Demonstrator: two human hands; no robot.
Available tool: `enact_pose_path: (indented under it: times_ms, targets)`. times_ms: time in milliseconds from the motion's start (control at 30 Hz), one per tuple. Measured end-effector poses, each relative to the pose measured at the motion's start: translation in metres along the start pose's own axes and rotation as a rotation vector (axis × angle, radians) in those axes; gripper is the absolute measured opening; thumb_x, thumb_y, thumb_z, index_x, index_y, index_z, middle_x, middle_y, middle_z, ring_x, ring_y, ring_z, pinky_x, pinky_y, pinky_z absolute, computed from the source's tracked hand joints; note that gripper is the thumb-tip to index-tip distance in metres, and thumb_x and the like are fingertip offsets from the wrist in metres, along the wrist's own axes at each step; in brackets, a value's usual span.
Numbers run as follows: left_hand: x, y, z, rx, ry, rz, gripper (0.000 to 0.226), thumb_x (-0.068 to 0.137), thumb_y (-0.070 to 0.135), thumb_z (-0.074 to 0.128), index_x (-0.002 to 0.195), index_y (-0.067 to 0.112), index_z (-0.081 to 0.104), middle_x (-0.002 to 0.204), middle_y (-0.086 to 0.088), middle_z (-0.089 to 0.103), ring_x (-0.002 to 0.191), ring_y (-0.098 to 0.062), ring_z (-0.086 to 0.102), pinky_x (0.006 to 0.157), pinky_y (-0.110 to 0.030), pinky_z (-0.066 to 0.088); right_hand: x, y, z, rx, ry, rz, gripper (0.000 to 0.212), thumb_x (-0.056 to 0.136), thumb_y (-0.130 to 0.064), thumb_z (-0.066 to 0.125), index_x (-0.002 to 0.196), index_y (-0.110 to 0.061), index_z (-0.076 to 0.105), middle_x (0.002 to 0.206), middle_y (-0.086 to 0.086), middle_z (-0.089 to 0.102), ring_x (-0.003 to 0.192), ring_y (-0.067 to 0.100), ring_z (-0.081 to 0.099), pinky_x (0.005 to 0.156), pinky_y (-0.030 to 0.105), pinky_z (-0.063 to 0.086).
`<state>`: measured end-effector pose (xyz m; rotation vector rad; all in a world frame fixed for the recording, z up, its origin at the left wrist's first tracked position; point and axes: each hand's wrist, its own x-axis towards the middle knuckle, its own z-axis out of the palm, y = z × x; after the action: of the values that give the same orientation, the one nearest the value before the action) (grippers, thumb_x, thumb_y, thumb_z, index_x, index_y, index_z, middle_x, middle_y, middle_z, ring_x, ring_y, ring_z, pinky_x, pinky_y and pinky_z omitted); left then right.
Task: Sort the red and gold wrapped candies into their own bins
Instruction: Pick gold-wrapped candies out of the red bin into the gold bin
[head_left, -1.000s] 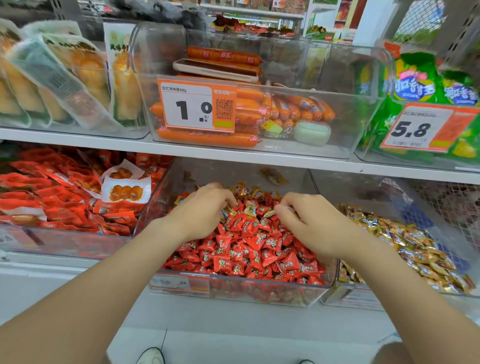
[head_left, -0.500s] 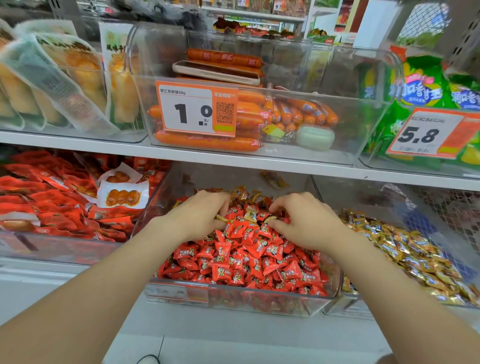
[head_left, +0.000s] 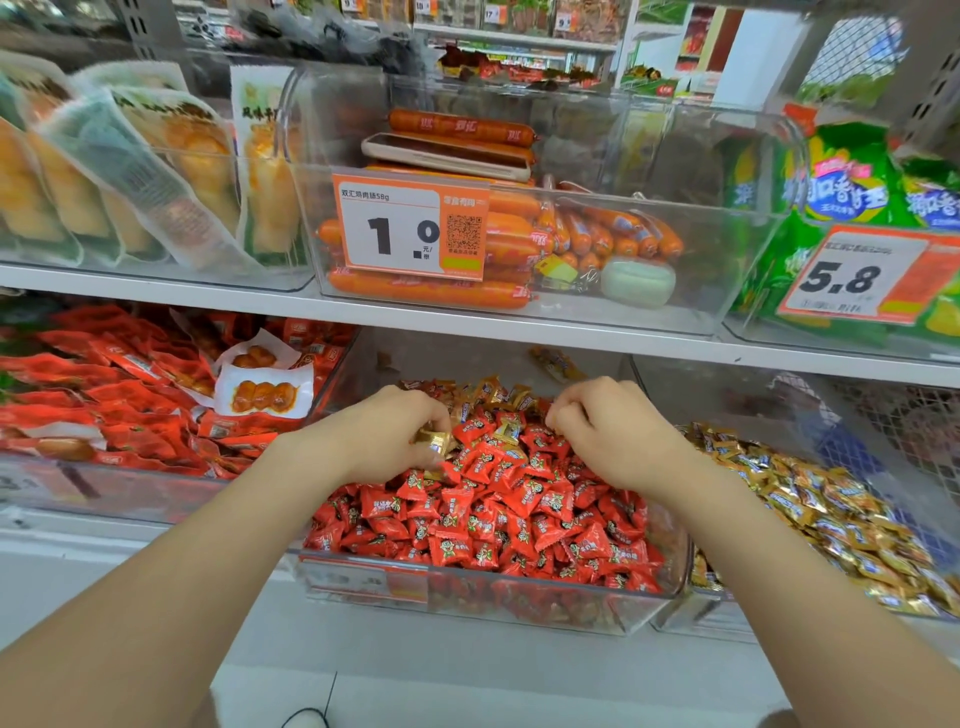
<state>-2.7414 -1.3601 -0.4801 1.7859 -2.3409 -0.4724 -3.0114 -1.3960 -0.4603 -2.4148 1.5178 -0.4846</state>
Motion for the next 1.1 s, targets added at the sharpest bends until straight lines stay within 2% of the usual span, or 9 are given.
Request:
enact_pose_path:
  times_ms: [133,233,400,500,667,767,833,967,1100]
  targets:
    - [-0.003,0.001,0.001,-0.121,0.087,-0.013,0.021,0.109,0.029,0.045,0.109,0.017,0.062,0.075,-0.003,0.065,0.055,-0.01,0.05,0.053,-0.025,0.039,-0.001,-0.004,-0.001,0.042,-0.047,-0.076,0.035,0.106,-0.046,0.057,0.099,-0.017,0.075,0.08,-0.003,0.072,0.07,0.002,0.061,0.06,0.018,0.041]
    - [-0.006,0.005,-0.006,-0.187,0.147,-0.035,0.026,0.107,0.024,0.042,0.1,0.016,0.066,0.061,0.0,0.058,0.045,-0.007,0.041,0.047,-0.023,0.035,0.003,-0.01,0.001,0.073,-0.018,-0.111,0.029,0.104,-0.048,0.06,0.102,-0.023,0.074,0.077,-0.013,0.067,0.064,-0.005,0.057,0.058,0.009,0.04]
    - [-0.006,0.007,-0.009,-0.199,0.24,-0.062,0.046,0.106,0.035,0.041,0.074,0.005,0.053,0.057,0.0,0.048,0.05,-0.014,0.04,0.055,-0.034,0.037,0.016,-0.019,0.01,0.133,0.049,-0.097,0.02,0.108,-0.018,0.051,0.117,-0.019,0.068,0.081,-0.002,0.069,0.057,0.003,0.062,0.063,0.03,0.052]
    - [-0.006,0.007,-0.007,-0.144,0.24,-0.038,0.061,0.107,0.056,0.04,0.068,0.01,0.051,0.053,0.002,0.049,0.047,-0.015,0.046,0.056,-0.034,0.042,0.023,-0.02,0.015,0.082,0.025,-0.097,0.026,0.108,-0.02,0.048,0.128,-0.02,0.065,0.081,-0.009,0.061,0.068,0.006,0.06,0.065,0.031,0.041]
    - [-0.005,0.004,-0.003,-0.212,0.249,-0.013,0.026,0.108,0.034,0.053,0.094,0.023,0.072,0.076,0.01,0.07,0.064,-0.003,0.07,0.059,-0.018,0.051,0.028,-0.018,0.016,0.06,-0.007,-0.114,0.027,0.109,-0.024,0.056,0.128,-0.015,0.073,0.082,-0.019,0.056,0.085,0.008,0.058,0.074,0.016,0.035]
    - [-0.005,0.004,-0.004,-0.177,0.212,0.042,0.023,0.108,0.023,0.054,0.114,0.028,0.076,0.097,0.018,0.066,0.08,0.004,0.066,0.073,-0.009,0.047,0.032,-0.016,0.019,0.073,-0.017,-0.101,0.026,0.105,-0.036,0.062,0.116,-0.019,0.077,0.1,-0.008,0.073,0.093,0.011,0.066,0.077,0.021,0.039]
    - [-0.005,0.001,-0.004,-0.152,0.189,0.058,0.019,0.105,0.031,0.062,0.105,0.027,0.08,0.099,0.019,0.069,0.086,0.003,0.063,0.083,-0.017,0.05,0.035,-0.014,0.02,0.1,-0.033,-0.057,0.036,0.103,-0.05,0.06,0.09,-0.02,0.076,0.079,-0.007,0.073,0.068,0.006,0.065,0.066,0.026,0.042]
    - [-0.008,-0.01,-0.003,-0.071,0.059,-0.024,0.03,0.091,0.054,0.075,0.08,0.026,0.075,0.075,0.007,0.063,0.07,-0.01,0.06,0.064,-0.028,0.047,0.037,-0.017,0.016,0.161,0.038,0.031,0.054,0.102,-0.056,0.057,0.07,-0.016,0.071,0.054,0.004,0.063,0.042,0.011,0.056,0.053,0.025,0.042]
    - [-0.011,-0.008,0.0,-0.008,-0.072,-0.049,0.04,0.083,0.057,0.081,0.099,0.021,0.073,0.078,0.01,0.048,0.073,-0.012,0.048,0.064,-0.028,0.039,0.035,-0.018,0.017,0.162,0.044,0.059,0.055,0.099,-0.059,0.06,0.067,-0.015,0.07,0.053,0.01,0.066,0.044,0.017,0.061,0.058,0.028,0.049]
